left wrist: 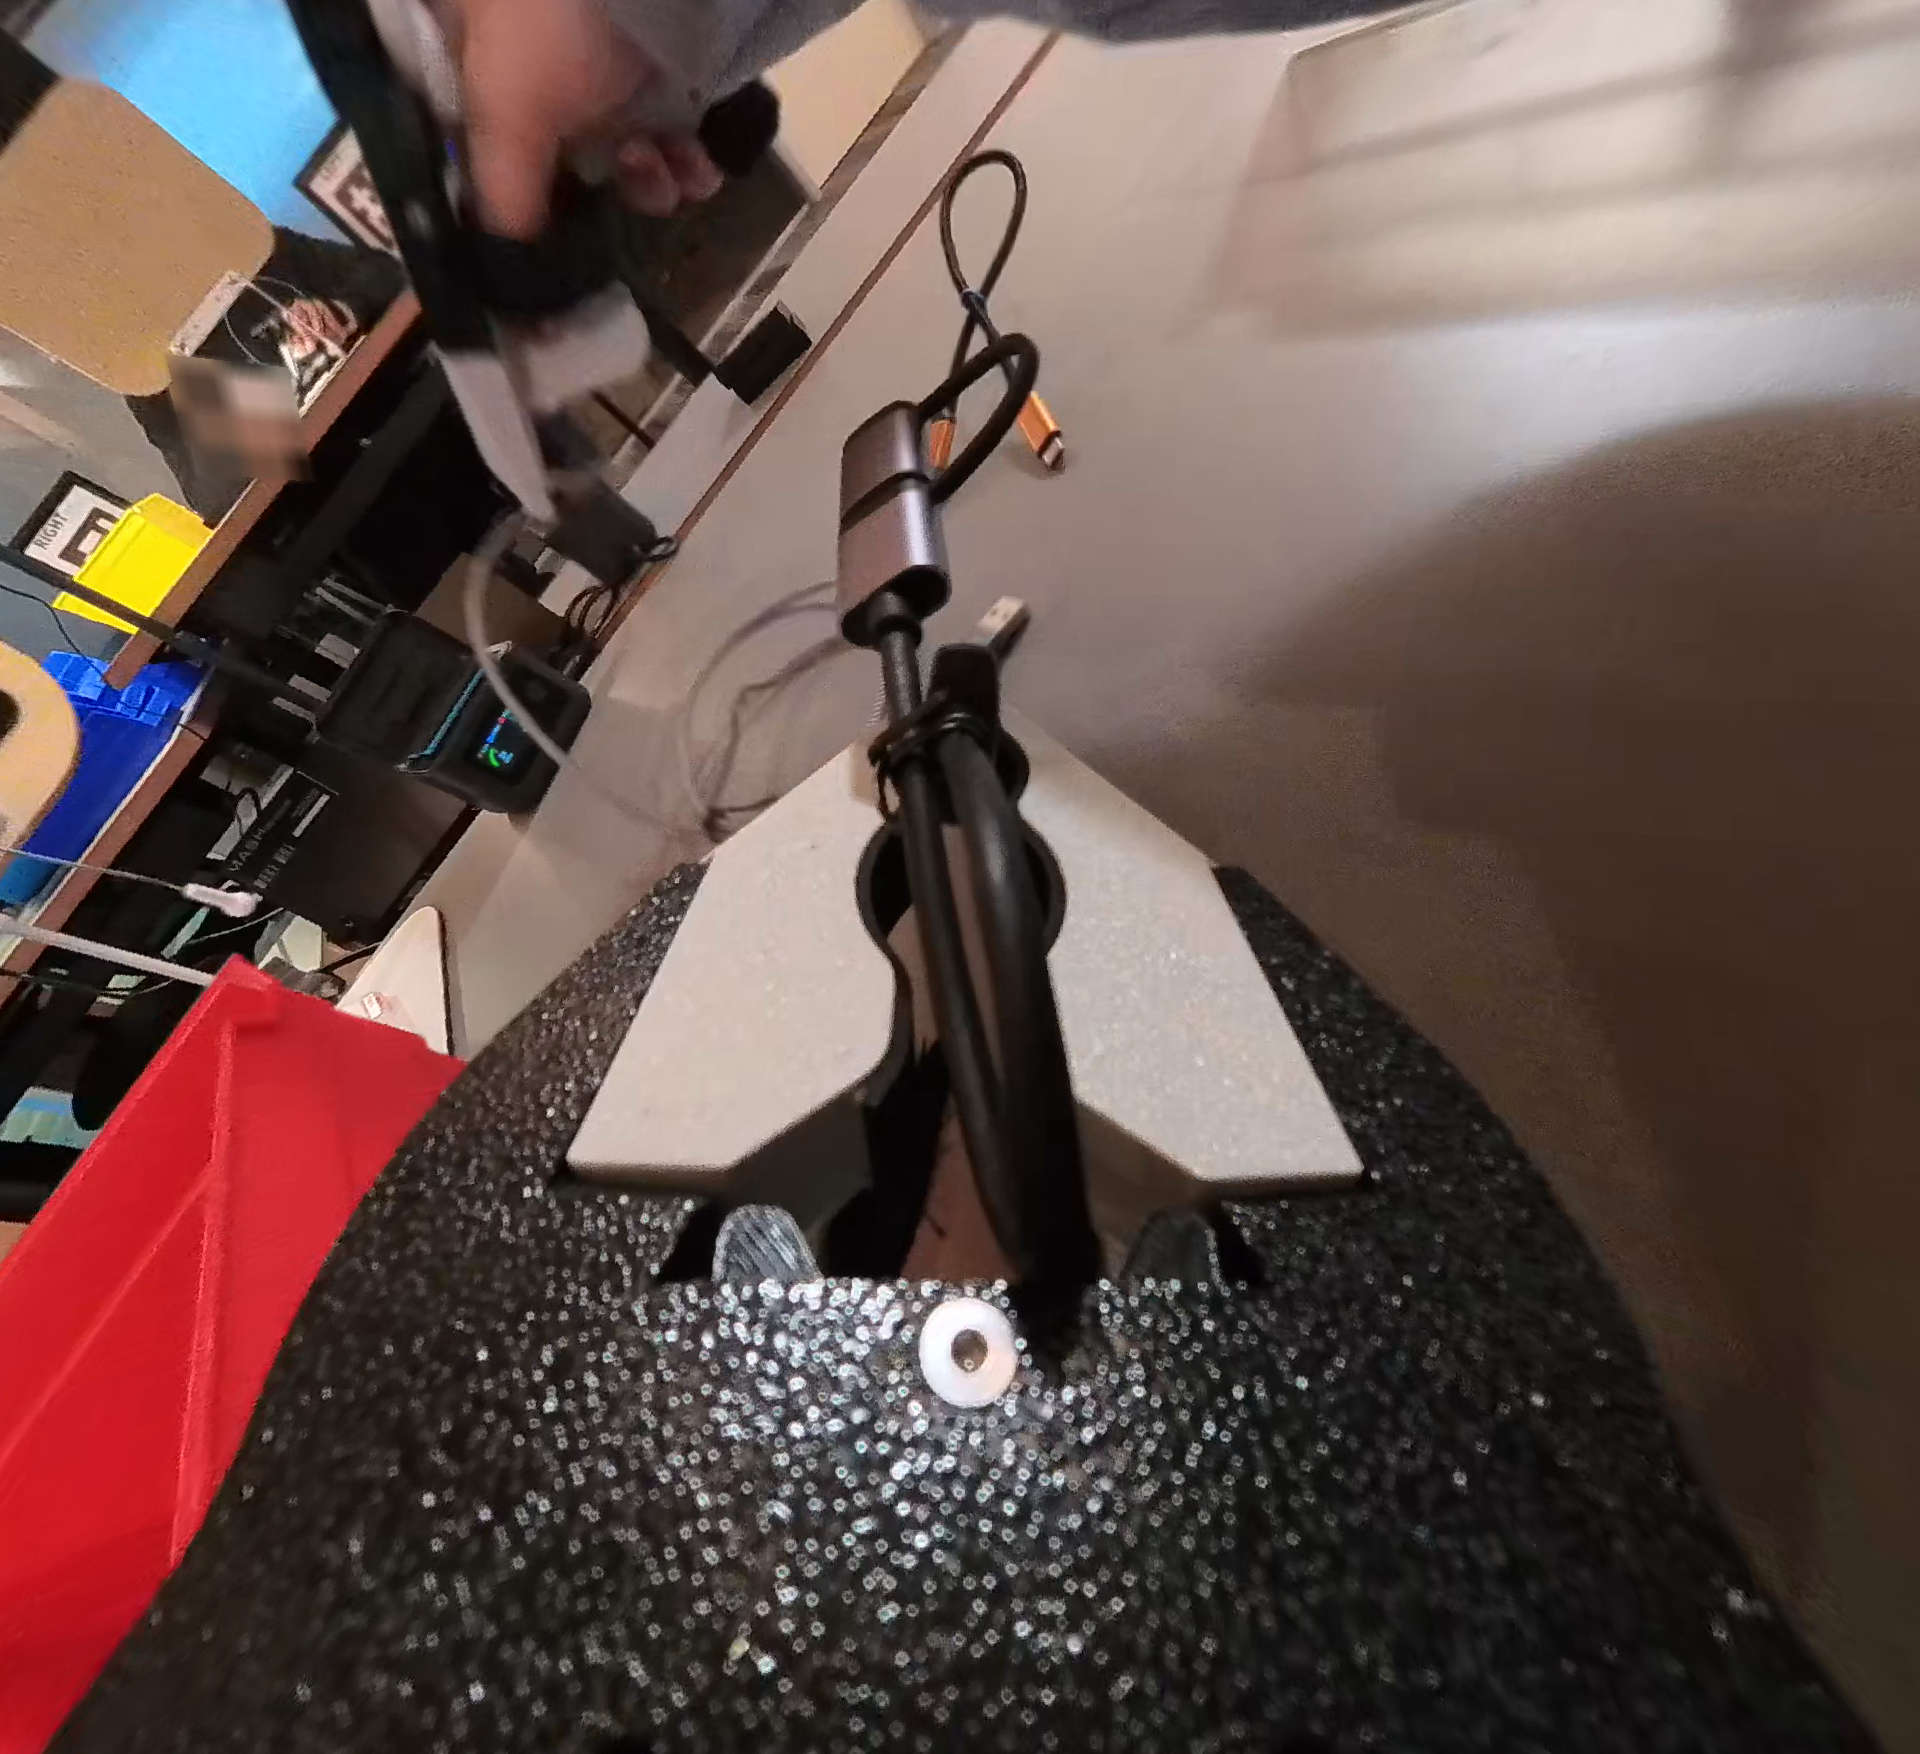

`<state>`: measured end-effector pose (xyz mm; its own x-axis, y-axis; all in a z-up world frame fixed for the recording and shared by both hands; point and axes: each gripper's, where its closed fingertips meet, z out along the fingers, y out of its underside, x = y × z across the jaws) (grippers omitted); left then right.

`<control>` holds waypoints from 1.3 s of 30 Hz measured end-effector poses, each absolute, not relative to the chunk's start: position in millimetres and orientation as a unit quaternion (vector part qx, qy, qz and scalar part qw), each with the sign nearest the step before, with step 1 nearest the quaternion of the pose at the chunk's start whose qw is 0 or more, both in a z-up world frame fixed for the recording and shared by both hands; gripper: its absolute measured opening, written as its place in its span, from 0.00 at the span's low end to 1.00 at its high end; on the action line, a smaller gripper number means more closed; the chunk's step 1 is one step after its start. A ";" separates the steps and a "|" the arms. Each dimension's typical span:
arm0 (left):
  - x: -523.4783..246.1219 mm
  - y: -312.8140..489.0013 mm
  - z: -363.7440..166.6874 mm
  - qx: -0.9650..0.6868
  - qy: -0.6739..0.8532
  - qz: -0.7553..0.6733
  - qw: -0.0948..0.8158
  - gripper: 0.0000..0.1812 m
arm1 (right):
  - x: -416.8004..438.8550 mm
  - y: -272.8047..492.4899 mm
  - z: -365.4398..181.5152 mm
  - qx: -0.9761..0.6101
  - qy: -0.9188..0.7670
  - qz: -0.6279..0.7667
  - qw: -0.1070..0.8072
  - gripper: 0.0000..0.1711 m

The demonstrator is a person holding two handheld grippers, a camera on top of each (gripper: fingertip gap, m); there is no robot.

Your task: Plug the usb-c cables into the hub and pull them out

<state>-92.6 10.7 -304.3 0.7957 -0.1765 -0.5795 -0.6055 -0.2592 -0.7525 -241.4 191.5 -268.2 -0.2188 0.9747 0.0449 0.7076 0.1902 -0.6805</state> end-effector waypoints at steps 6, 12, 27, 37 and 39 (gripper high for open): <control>-95.7 10.6 -301.7 -0.768 0.241 0.185 0.563 0.04 | -172.6 222.5 -144.2 -0.607 -0.475 0.453 0.448 0.02; -102.0 10.7 -299.3 -0.771 0.219 0.171 0.573 0.03 | -103.0 167.7 -173.3 -0.649 -0.423 0.498 0.390 0.02; -111.2 16.9 -304.8 -0.783 0.197 0.148 0.571 0.04 | -29.1 12.7 -311.5 -0.666 -0.560 0.460 0.174 0.07; -125.2 14.7 -299.2 -0.774 0.193 0.158 0.582 0.04 | -9.1 5.4 -292.9 -0.428 -0.849 0.240 0.195 0.17; -127.9 13.6 -298.8 -0.775 0.186 0.157 0.584 0.04 | -16.1 5.8 -300.0 -0.336 -0.897 0.197 0.208 0.19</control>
<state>-127.9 13.6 -298.8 0.8818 -0.1048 -0.4599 -0.4709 -0.2495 -0.8461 -16.1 5.8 -300.0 -0.6873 0.6852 0.2409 0.5208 0.6961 -0.4941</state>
